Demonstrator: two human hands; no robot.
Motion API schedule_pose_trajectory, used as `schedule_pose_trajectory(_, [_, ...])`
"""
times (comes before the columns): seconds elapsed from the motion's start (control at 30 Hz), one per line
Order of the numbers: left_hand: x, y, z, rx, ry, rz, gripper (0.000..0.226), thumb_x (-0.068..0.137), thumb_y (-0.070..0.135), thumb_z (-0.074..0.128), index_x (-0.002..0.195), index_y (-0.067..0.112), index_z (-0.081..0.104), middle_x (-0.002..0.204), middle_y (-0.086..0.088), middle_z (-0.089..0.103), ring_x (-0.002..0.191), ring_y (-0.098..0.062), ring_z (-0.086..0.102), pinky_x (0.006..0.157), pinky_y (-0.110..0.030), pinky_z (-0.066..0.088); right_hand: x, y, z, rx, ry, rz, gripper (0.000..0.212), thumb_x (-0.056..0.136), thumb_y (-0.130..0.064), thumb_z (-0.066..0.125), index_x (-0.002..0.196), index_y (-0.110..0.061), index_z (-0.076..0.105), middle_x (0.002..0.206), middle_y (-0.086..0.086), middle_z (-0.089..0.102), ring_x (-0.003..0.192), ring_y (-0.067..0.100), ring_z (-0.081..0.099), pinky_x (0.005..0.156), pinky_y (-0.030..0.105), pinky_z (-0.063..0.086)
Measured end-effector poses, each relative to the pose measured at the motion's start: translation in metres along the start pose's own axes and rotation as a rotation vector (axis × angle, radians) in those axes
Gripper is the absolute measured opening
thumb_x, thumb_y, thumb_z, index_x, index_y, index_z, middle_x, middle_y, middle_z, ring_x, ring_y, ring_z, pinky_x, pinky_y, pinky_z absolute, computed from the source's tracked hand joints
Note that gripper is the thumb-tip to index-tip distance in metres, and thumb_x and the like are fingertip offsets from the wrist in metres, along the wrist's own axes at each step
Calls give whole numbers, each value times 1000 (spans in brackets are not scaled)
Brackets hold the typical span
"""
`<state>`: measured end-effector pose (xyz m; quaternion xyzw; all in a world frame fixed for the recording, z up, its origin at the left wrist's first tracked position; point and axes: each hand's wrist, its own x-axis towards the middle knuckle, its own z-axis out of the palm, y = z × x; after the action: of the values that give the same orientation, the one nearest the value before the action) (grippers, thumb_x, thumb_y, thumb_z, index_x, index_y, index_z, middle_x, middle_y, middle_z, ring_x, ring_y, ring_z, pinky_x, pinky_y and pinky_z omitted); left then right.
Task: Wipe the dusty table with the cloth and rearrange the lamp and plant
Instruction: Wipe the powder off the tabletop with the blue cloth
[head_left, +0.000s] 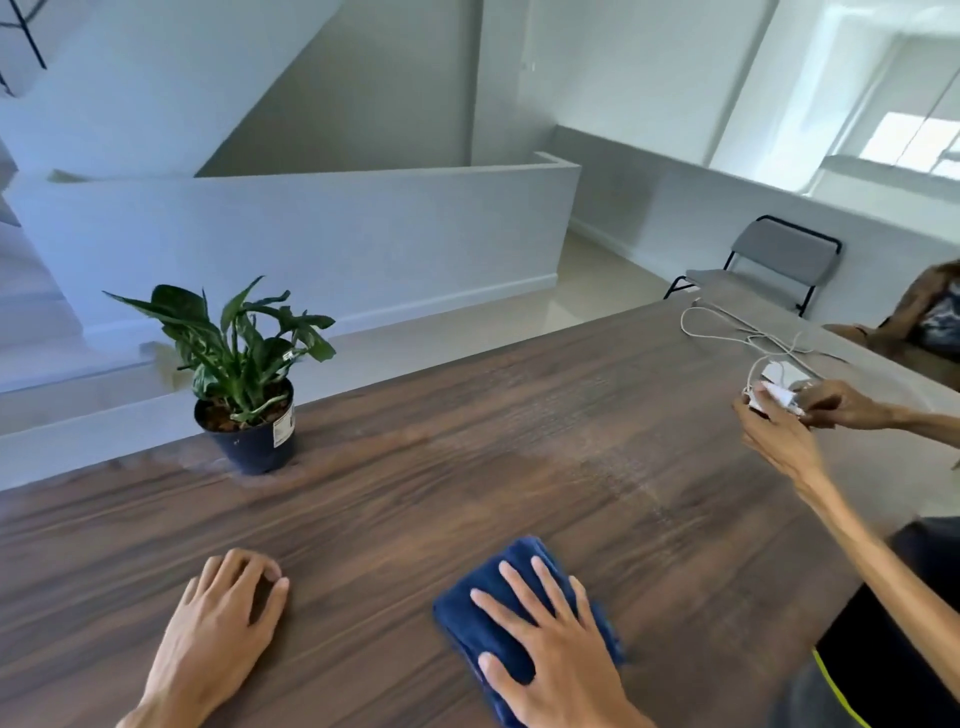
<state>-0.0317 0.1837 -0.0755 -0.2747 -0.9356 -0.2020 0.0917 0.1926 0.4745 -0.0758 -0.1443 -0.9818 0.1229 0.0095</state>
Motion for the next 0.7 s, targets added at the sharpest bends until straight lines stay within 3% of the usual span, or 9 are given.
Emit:
schedule_pose_trajectory(0.1, [6, 1, 8, -35, -53, -20, 33, 85, 56, 39, 101, 32, 54, 105, 15, 49, 102, -17, 52, 87, -37, 43, 26, 67, -22, -71, -63, 236, 62, 89, -79, 20, 147, -66, 4, 161, -26, -15, 153, 17, -15, 121, 48, -6])
schedule_pose_trajectory(0.2, [9, 4, 11, -60, -70, -50, 39, 85, 58, 38, 110, 32, 52, 114, 17, 46, 112, -15, 49, 96, -37, 41, 108, 106, -47, -50, -66, 461, 67, 92, -76, 20, 153, -56, 2, 167, -12, -11, 153, 28, -17, 118, 61, -11])
schedule_pose_trajectory(0.3, [12, 8, 10, -36, -122, -32, 45, 87, 60, 37, 120, 32, 50, 125, 17, 44, 121, -12, 46, 105, -34, 37, 183, 102, -47, -35, -89, 531, 68, 94, -73, 16, 156, -50, 0, 168, -3, -11, 151, 34, -21, 115, 66, -15])
schedule_pose_trajectory(0.43, [14, -1, 10, -31, -189, -54, 60, 91, 64, 31, 140, 31, 43, 151, 13, 36, 143, -11, 31, 119, -34, 26, 235, 26, -23, -8, -118, 348, 65, 97, -68, 17, 157, -47, 1, 168, 0, -10, 152, 34, -18, 118, 62, -12])
schedule_pose_trajectory(0.57, [11, 0, 10, -12, -207, -29, 66, 93, 65, 25, 146, 29, 38, 158, 9, 30, 148, -10, 21, 122, -33, 19, 164, -45, 0, -18, -145, -96, 61, 97, -67, 22, 155, -52, 9, 167, -10, -6, 153, 25, -16, 122, 53, -10])
schedule_pose_trajectory(0.63, [10, 2, 8, -19, -221, -33, 67, 93, 66, 23, 148, 29, 36, 160, 8, 28, 149, -9, 18, 122, -32, 17, 98, -42, -1, -9, -167, -245, 59, 96, -70, 24, 152, -59, 10, 166, -19, -6, 153, 16, -17, 122, 48, -9])
schedule_pose_trajectory(0.7, [11, 2, 7, -15, -219, -45, 66, 94, 65, 22, 148, 29, 35, 161, 9, 26, 150, -9, 16, 123, -30, 14, 69, -6, -13, -61, -173, -198, 60, 91, -78, 16, 148, -65, 2, 163, -26, -13, 151, 10, -20, 123, 43, -9])
